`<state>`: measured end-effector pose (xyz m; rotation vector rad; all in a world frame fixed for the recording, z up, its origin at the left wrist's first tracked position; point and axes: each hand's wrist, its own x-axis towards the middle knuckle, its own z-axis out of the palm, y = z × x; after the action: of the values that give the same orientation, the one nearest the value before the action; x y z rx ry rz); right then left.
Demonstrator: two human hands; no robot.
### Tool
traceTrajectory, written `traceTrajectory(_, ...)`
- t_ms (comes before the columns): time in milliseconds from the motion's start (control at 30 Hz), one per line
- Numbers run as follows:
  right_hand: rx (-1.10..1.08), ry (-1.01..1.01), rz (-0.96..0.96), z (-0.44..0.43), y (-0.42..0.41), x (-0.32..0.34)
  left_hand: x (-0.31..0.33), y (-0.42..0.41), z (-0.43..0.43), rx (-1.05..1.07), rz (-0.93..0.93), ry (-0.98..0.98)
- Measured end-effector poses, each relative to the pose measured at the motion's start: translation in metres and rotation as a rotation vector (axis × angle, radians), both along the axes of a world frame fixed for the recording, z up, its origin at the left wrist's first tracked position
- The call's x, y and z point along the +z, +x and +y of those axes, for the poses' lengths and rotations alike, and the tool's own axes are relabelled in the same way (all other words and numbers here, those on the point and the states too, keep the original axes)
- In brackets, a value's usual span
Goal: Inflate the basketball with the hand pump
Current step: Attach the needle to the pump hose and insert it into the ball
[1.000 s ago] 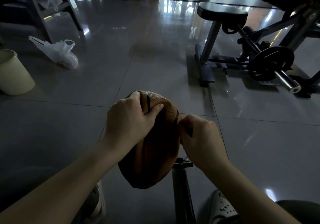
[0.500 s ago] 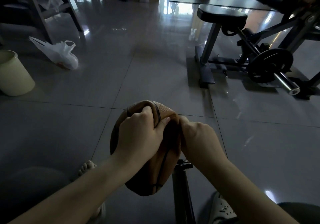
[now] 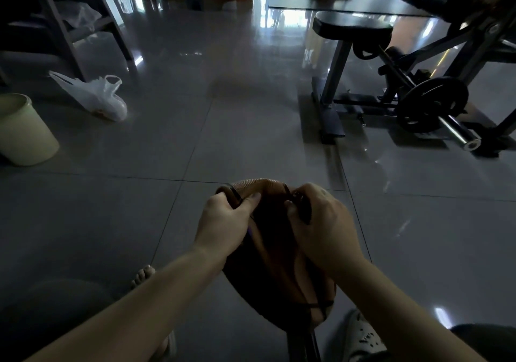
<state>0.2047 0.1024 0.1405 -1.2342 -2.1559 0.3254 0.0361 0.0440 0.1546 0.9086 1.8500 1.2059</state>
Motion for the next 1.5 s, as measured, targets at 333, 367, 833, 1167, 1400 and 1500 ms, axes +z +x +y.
traceTrajectory(333, 0.021, -0.003, -0.022, 0.005, 0.008, -0.006, 0.024, -0.018, 0.003, -0.189, 0.305, -0.265)
traceTrajectory(367, 0.038, 0.004, -0.034, 0.004, 0.007, -0.007, 0.027, -0.024, 0.003, -0.201, 0.592, -0.361)
traceTrajectory(833, 0.373, -0.081, -0.123, -0.001, 0.013, 0.002, 0.017, -0.040, 0.017, -0.823, 0.908, 0.193)
traceTrajectory(1167, 0.315, -0.234, -0.071, -0.001, 0.030, 0.034, 0.010, -0.012, 0.005, -0.840, 0.853, 0.163)
traceTrajectory(1400, 0.314, -0.294, 0.080, -0.003, 0.024, 0.029, 0.015, -0.010, 0.004, -0.815, 0.886, 0.107)
traceTrajectory(1500, 0.283, -0.417, 0.236, -0.003, 0.024, 0.029, 0.018, -0.010, 0.001, -0.786, 0.886, 0.098)
